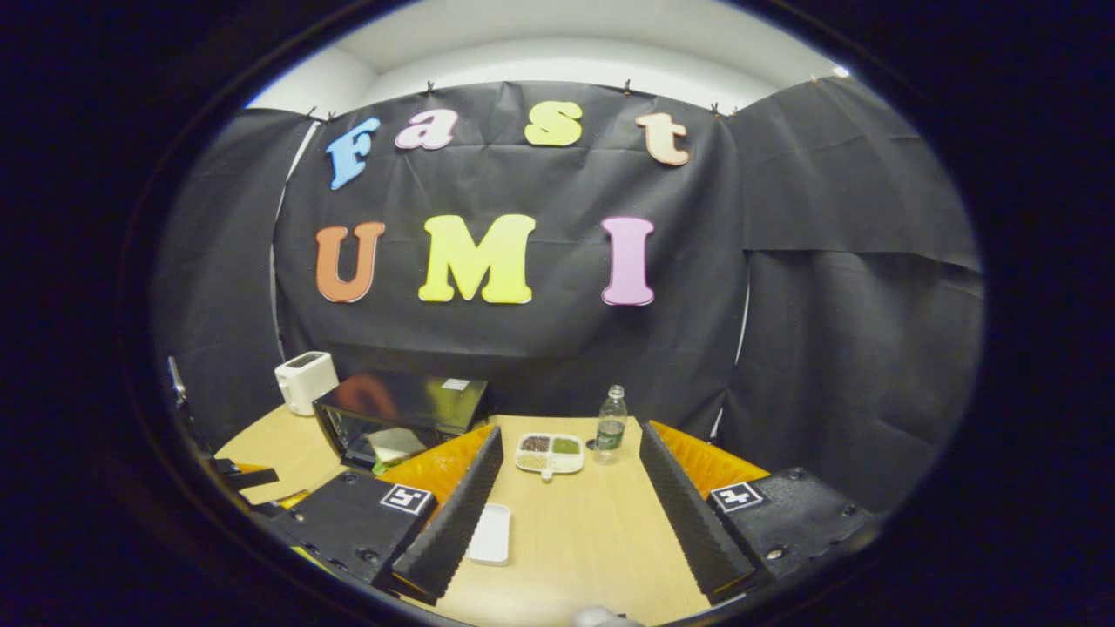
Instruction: Open the electric oven with the left hand, put the food in, and close the electric oven.
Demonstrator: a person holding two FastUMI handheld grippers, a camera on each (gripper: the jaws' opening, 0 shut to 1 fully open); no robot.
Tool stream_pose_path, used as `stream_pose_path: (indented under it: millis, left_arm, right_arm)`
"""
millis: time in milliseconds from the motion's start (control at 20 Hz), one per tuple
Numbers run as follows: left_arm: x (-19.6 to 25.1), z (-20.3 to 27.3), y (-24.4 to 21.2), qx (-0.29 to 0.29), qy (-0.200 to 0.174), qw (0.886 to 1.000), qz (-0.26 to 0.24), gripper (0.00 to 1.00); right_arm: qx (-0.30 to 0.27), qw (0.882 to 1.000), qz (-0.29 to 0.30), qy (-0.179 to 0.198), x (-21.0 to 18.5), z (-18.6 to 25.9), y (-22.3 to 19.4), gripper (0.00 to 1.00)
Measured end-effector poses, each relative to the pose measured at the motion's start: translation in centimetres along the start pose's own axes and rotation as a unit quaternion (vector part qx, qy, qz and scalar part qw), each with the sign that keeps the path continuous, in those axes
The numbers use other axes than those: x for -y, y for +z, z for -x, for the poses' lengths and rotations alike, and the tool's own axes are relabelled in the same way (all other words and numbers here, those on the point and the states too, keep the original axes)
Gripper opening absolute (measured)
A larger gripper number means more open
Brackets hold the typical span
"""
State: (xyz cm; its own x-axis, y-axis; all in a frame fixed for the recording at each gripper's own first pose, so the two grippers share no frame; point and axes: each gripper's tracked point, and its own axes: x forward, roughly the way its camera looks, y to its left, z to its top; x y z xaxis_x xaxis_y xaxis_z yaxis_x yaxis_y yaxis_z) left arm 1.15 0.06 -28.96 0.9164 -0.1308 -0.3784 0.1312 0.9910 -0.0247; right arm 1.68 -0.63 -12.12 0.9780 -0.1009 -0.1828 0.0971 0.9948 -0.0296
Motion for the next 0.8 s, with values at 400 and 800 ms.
stream_pose_path:
  millis: [400, 800]
  left_arm:
    - [1.4, -4.7, -6.8, -0.064, -0.001, 0.998, 0.010, 0.96]
    - [2.0, -7.9, -10.0, -0.089, 0.007, 0.996, 0.011, 0.96]
  right_arm:
    - [-0.030, 0.999, 0.026, -0.018, 2.6, 1.1, -1.2, 0.95]
    - [-0.051, 0.997, 0.043, -0.026, 3.6, 1.0, -2.2, 0.96]
